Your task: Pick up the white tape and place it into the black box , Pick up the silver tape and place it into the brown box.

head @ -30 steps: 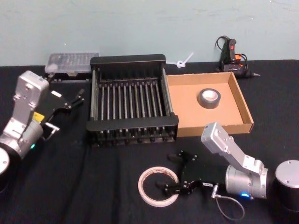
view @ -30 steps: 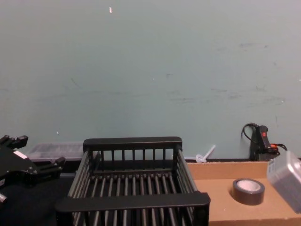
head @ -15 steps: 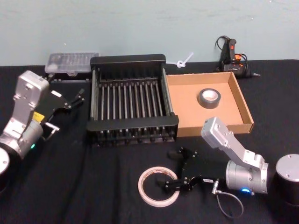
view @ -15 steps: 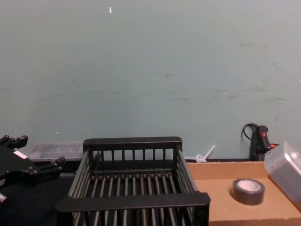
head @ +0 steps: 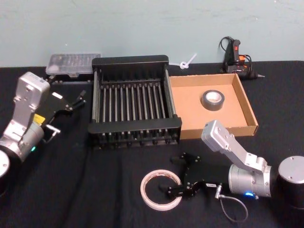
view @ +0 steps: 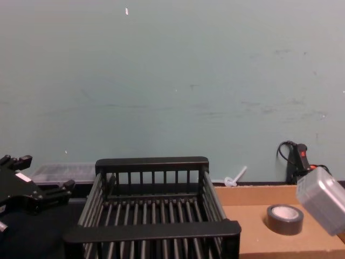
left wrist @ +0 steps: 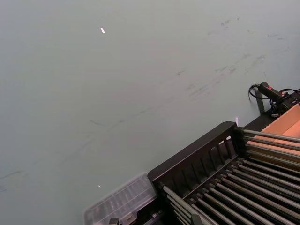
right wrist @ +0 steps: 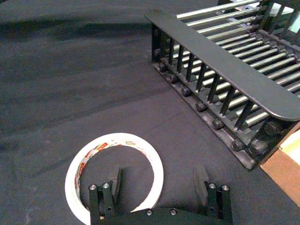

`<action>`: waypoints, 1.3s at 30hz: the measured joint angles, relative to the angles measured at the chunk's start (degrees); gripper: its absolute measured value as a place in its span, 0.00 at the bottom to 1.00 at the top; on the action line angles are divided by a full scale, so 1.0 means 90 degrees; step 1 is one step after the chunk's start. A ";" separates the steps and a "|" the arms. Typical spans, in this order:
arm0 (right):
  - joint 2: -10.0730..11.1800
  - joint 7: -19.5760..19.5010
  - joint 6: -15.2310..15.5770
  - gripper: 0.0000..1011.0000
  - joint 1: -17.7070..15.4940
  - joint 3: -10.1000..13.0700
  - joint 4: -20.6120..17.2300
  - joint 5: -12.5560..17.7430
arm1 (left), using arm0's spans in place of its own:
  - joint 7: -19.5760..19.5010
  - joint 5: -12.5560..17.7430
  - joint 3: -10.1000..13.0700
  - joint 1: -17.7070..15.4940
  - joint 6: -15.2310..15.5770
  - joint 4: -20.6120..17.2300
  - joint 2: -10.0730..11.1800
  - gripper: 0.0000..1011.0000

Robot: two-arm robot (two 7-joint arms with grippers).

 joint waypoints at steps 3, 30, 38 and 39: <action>0.0005 -0.0035 -0.0003 0.99 0.0001 -0.0013 -0.0003 -0.0021 | 0.0000 0.0000 0.0000 0.0000 0.0000 0.0000 0.0000 0.99; 0.0004 -0.0083 -0.0038 0.73 -0.0009 -0.0015 -0.0020 -0.0065 | 0.0000 0.0000 0.0000 0.0000 0.0000 0.0000 0.0000 0.99; 0.0004 -0.0077 -0.0034 0.47 -0.0009 -0.0013 -0.0019 -0.0060 | 0.0000 0.0001 0.0000 0.0000 0.0000 0.0000 0.0000 0.99; 0.0004 -0.0076 -0.0034 0.45 -0.0009 -0.0013 -0.0019 -0.0060 | 0.0000 0.0000 0.0000 0.0000 0.0000 0.0000 0.0000 0.99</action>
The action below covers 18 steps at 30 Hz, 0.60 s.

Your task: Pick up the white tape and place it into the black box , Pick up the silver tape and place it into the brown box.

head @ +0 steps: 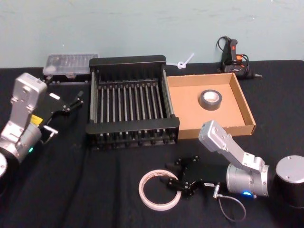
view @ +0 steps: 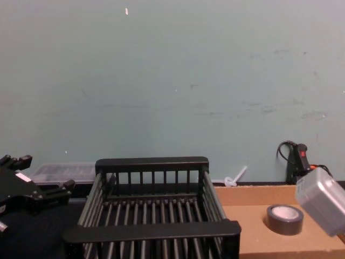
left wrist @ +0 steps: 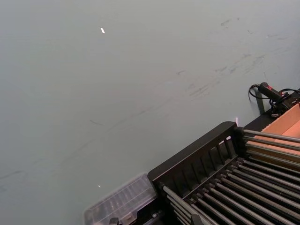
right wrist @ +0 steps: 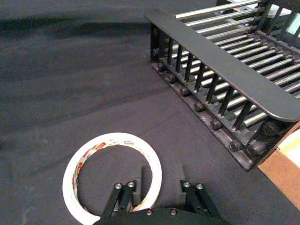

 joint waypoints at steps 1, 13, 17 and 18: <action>0.0000 0.0000 0.0000 0.39 0.0000 0.0000 0.0000 0.0000 | 0.0000 0.0000 0.0000 0.0000 0.0000 0.0000 0.0000 0.99; 0.0000 0.0003 0.0001 0.10 0.0000 0.0000 0.0000 0.0003 | 0.0000 0.0000 0.0000 0.0000 0.0000 0.0000 0.0000 0.99; 0.0000 0.0003 0.0001 0.10 0.0000 0.0000 0.0000 0.0002 | 0.0000 0.0000 0.0000 0.0000 0.0000 0.0000 0.0000 0.99; 0.0000 0.0003 0.0001 0.10 0.0000 0.0000 0.0000 0.0002 | 0.0000 0.0000 0.0000 0.0000 0.0000 0.0000 0.0000 0.99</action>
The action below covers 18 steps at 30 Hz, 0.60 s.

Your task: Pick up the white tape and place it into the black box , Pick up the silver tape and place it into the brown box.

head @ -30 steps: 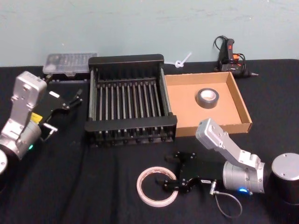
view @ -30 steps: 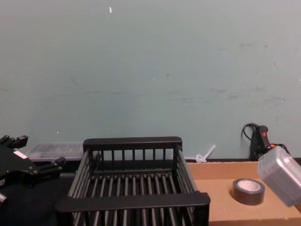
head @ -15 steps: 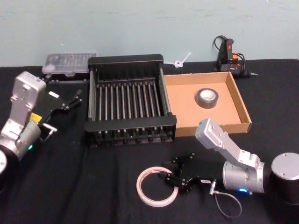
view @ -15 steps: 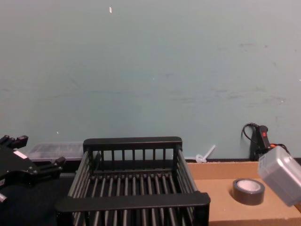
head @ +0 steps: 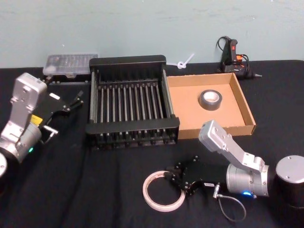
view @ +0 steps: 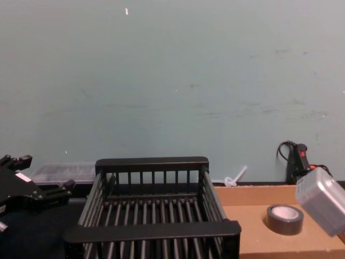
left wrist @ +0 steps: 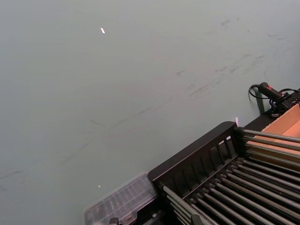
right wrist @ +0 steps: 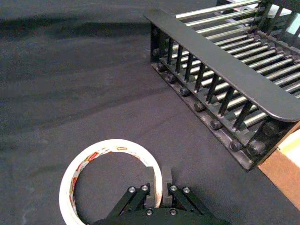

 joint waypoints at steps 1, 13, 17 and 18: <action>0.0000 0.0000 0.0000 0.10 0.0000 0.0000 0.0000 0.0000 | 0.0000 0.0000 0.0000 0.0000 0.0000 0.0000 0.0000 0.99; 0.0014 0.0054 -0.0071 0.10 -0.0020 0.0101 -0.0020 0.0169 | 0.0000 0.0000 0.0000 0.0000 0.0000 0.0000 0.0000 0.99; 0.0072 0.0141 -0.0134 0.10 -0.0035 0.0160 -0.0118 0.0303 | 0.0000 0.0000 0.0000 0.0000 0.0000 0.0000 0.0000 0.99; 0.0099 0.0175 -0.0158 0.10 -0.0040 0.0180 -0.0171 0.0353 | 0.0000 0.0000 0.0000 0.0000 0.0000 0.0000 0.0000 0.99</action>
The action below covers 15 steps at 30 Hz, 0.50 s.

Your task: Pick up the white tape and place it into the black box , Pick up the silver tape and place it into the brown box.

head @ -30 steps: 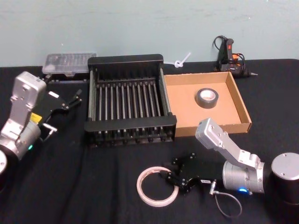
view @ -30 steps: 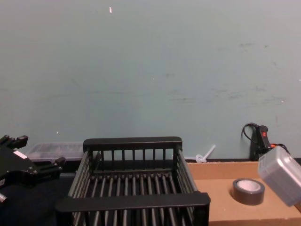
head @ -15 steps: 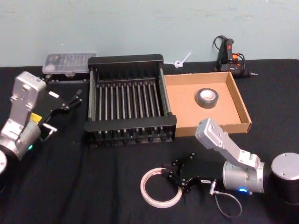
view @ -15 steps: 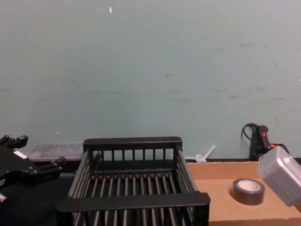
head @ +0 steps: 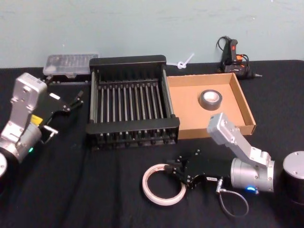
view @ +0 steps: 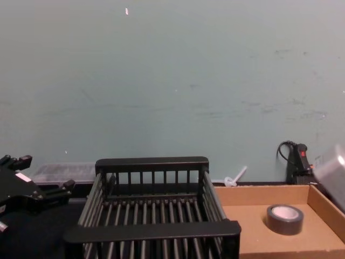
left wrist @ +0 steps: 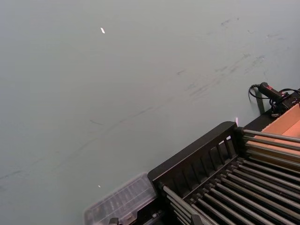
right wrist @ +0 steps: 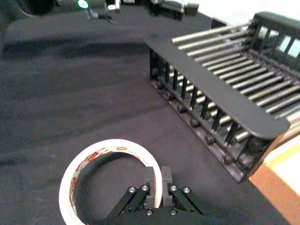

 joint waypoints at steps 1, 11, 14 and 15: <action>0.0000 0.0000 0.0000 0.10 0.0000 0.0000 0.0000 0.0000 | 0.0000 0.0000 0.0000 0.0000 0.0000 0.0000 0.0000 0.99; 0.0204 0.0097 -0.0162 0.10 0.0004 0.0203 -0.0418 0.0385 | 0.0000 0.0000 0.0000 0.0000 0.0000 0.0000 0.0000 0.99; 0.0231 0.0083 -0.0193 0.10 0.0045 0.0275 -0.0494 0.0486 | 0.0000 0.0000 0.0000 0.0000 0.0000 0.0000 0.0000 0.99; 0.0233 0.0079 -0.0196 0.10 0.0062 0.0294 -0.0506 0.0516 | 0.0000 0.0000 0.0000 0.0000 0.0000 0.0000 0.0000 0.99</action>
